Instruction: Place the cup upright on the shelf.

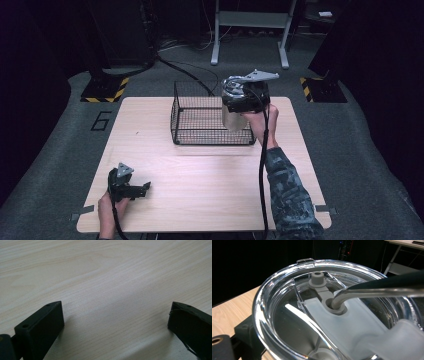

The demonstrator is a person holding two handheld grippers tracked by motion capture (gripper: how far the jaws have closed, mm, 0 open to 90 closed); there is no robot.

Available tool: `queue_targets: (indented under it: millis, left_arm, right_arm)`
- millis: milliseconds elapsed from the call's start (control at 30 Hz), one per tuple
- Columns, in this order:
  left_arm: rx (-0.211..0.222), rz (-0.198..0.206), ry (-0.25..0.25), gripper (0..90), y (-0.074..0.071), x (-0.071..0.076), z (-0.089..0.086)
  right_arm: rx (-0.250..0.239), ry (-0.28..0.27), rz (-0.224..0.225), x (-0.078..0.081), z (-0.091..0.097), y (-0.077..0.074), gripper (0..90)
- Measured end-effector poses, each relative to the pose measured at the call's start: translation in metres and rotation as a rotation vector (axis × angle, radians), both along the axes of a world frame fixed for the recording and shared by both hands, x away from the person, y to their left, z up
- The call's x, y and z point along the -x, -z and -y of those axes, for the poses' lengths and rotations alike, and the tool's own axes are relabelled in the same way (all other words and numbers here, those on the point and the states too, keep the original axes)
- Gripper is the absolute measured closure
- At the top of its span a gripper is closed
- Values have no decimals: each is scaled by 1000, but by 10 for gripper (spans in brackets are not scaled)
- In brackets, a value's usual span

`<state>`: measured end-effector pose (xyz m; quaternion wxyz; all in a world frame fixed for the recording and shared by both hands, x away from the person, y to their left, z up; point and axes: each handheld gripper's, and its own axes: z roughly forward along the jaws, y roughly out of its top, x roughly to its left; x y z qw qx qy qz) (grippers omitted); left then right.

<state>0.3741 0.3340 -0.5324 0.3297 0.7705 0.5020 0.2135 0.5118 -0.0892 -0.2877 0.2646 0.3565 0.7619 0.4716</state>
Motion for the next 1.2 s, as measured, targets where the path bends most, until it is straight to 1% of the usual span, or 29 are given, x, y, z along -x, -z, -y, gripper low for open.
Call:
queue_targets:
  millis: [233,400,600,700,733,833,900,967,1000,1033,1133,1167,1200]
  left_arm:
    - [0,0,0,2,0,0,0]
    - [0,0,0,2,0,0,0]
    - [0,0,0,2,0,0,0]
    - [-1,0,1,2,0,0,0]
    - [-1,-1,1,2,0,0,0]
    - [-1,1,1,2,0,0,0]
    - [-2,1,1,2,0,0,0]
    - [-2,0,1,2,0,0,0]
    - [-12,-6,11,2,-1,0,-1]
    - [-12,-5,11,2,-1,0,-1]
    - [-14,-5,10,2,-1,0,-1]
    - [-12,-5,11,2,-1,0,-1]
    - [-13,-6,11,2,-1,0,-1]
  right_arm:
    - [-2,6,-7,-6,-4,0,36]
    - [5,7,-8,-13,-6,2,36]
    - [-5,17,-6,-22,-9,3,36]
    - [10,27,-15,-26,-10,5,36]
    - [17,39,-24,-28,-11,5,36]
    - [33,41,-28,-30,-11,6,36]
    - [28,51,-34,-33,-11,8,36]
    - [27,51,-24,-36,-10,9,36]
    - [18,59,-32,-37,-10,9,36]
    - [21,54,-27,-39,-9,10,36]
    - [15,64,-33,-43,-9,10,36]
    - [1,75,-40,-44,-10,10,36]
    - [13,68,-35,-45,-9,10,36]
